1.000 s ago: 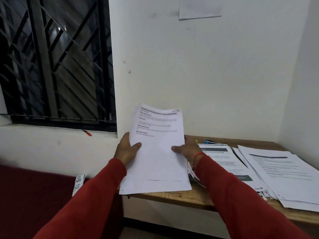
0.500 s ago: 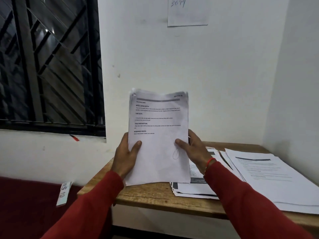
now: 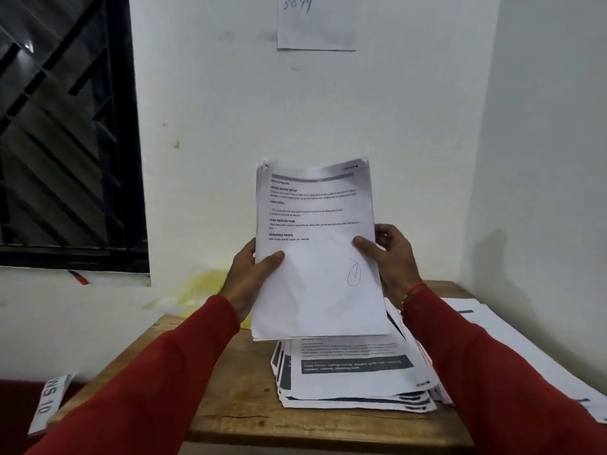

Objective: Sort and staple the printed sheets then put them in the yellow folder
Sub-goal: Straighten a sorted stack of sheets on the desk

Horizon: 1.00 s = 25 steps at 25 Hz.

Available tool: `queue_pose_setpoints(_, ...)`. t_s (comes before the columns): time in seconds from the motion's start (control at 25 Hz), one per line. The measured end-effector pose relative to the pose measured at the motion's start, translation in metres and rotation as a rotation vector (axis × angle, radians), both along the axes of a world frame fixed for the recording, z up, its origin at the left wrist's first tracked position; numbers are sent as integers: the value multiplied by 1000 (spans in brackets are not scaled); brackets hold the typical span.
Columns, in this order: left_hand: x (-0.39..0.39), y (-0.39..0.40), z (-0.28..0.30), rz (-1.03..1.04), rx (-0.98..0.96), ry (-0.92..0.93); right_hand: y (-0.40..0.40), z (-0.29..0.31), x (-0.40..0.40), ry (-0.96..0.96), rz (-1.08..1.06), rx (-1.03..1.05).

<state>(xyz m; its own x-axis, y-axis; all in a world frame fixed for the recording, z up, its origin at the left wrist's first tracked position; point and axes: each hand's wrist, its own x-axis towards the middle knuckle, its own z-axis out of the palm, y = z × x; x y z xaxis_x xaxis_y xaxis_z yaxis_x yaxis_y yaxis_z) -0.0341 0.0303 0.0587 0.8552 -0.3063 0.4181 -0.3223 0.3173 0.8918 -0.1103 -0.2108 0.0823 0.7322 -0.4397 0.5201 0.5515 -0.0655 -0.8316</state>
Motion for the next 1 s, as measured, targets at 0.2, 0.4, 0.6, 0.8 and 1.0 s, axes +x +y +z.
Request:
queue_pose_setpoints(0.2,22,-31,-40,-161,31,229,-30,-57,21,29,-111,27)
queue_pose_setpoints(0.4,31,-38,-52,-125,18,228,-36,-62,31,36,-106,59)
queue_pose_setpoints(0.6,36,-34,-47,-139,8,233,-33,-62,29,56,-92,8)
queue_pose_setpoints(0.8,32,-36,-47,-125,2,197,-32,-60,27,78,-122,86)
queue_pose_setpoints(1.0,30,-37,-44,-81,-2,132,-54,-51,29,113,-218,48)
